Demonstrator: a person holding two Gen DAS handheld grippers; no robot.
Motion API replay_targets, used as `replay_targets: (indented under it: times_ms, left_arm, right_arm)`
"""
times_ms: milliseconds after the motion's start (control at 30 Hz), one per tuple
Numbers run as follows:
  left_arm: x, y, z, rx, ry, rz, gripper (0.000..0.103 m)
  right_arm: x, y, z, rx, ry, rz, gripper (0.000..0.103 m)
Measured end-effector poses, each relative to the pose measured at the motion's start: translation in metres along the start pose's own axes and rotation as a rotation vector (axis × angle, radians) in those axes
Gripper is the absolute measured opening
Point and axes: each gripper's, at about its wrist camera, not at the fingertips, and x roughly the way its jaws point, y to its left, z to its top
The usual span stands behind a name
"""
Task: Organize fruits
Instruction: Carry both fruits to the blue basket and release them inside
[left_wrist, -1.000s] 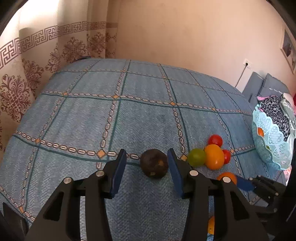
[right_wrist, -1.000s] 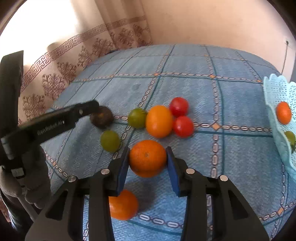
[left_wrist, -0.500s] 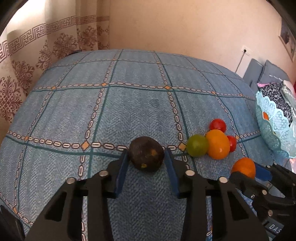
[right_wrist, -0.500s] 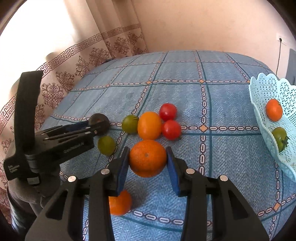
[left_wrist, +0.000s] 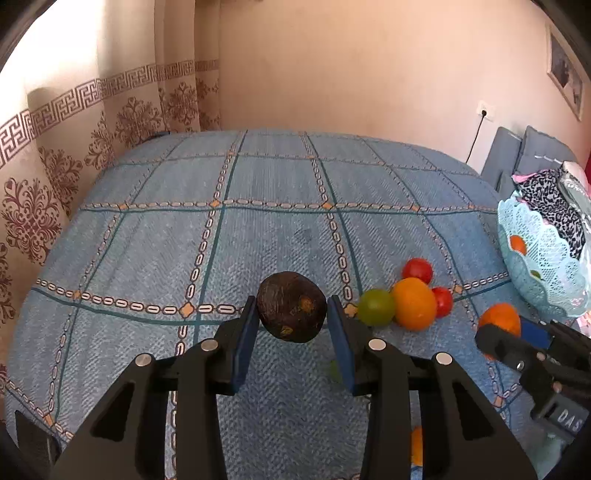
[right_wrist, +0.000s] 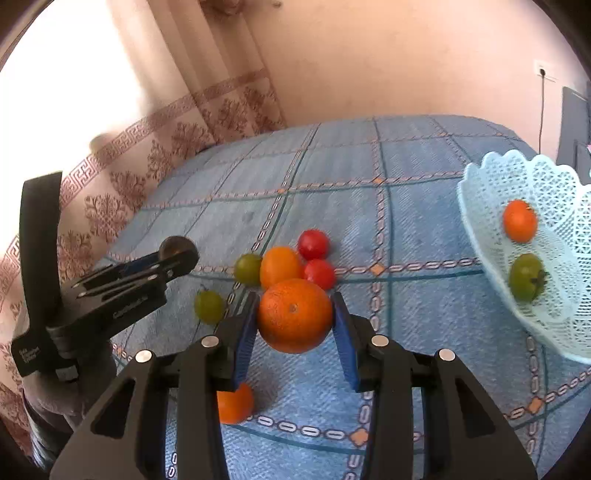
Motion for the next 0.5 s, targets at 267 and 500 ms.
replay_targets:
  times_ms: [267,500]
  left_arm:
    - [-0.033,-0.024,0.009,0.025,-0.061,-0.014,0.038]
    - [-0.059,-0.055,0.018,0.066,-0.109,-0.050,0.038]
  right_arm:
    - [-0.036,-0.023,0.014,0.032,-0.085,-0.046,0.040]
    - [-0.072,-0.064,0.019,0.081,-0.154,-0.135,0.040]
